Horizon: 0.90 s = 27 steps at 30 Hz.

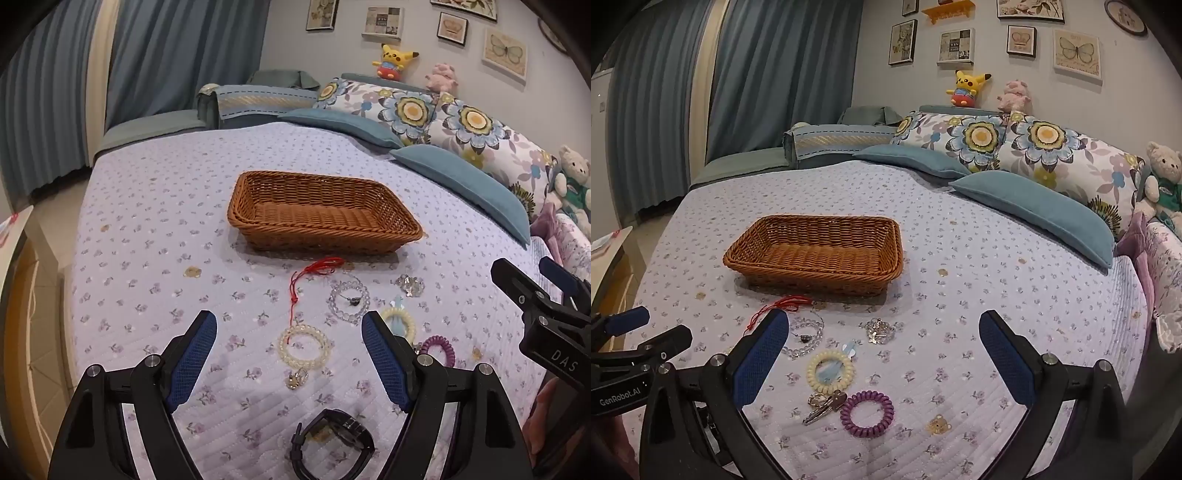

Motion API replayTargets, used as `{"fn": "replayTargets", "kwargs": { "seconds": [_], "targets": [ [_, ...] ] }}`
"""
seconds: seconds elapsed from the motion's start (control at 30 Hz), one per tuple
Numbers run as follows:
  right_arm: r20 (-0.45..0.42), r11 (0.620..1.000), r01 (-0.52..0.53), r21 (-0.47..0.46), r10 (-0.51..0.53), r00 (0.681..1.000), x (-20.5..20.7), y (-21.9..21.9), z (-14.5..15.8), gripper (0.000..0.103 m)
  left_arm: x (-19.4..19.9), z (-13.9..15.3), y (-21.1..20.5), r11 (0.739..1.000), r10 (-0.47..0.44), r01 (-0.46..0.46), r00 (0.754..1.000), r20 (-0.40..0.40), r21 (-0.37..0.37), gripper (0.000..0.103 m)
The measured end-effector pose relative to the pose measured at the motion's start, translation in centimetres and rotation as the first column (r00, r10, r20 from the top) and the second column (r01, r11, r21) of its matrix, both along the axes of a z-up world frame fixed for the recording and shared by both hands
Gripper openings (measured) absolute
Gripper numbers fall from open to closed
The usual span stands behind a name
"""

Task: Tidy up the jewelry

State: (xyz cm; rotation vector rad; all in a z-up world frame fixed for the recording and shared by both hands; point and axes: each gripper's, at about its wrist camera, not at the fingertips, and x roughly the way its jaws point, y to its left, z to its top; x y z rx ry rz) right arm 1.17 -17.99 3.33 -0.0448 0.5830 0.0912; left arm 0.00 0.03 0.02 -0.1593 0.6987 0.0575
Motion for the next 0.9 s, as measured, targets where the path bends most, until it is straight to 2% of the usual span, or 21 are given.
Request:
{"fn": "replayTargets", "kwargs": {
  "seconds": [0.57, 0.63, 0.9],
  "targets": [
    [-0.009, 1.0, -0.011, -0.003, 0.011, 1.0, 0.0, 0.2, -0.2, 0.103, 0.7, -1.1, -1.2, 1.0, 0.002, -0.002, 1.0, 0.008, 0.007, 0.082],
    [-0.01, 1.0, -0.011, -0.003, 0.011, 1.0, 0.0, 0.2, -0.2, 0.103, 0.1, -0.2, -0.1, 1.0, -0.001, 0.001, 1.0, 0.015, 0.016, 0.082],
    [-0.012, 1.0, -0.012, -0.005, 0.012, 1.0, 0.1, 0.2, -0.2, 0.103, 0.1, -0.3, -0.1, 1.0, -0.002, 0.002, 1.0, 0.01, 0.011, 0.082]
  ]
}}
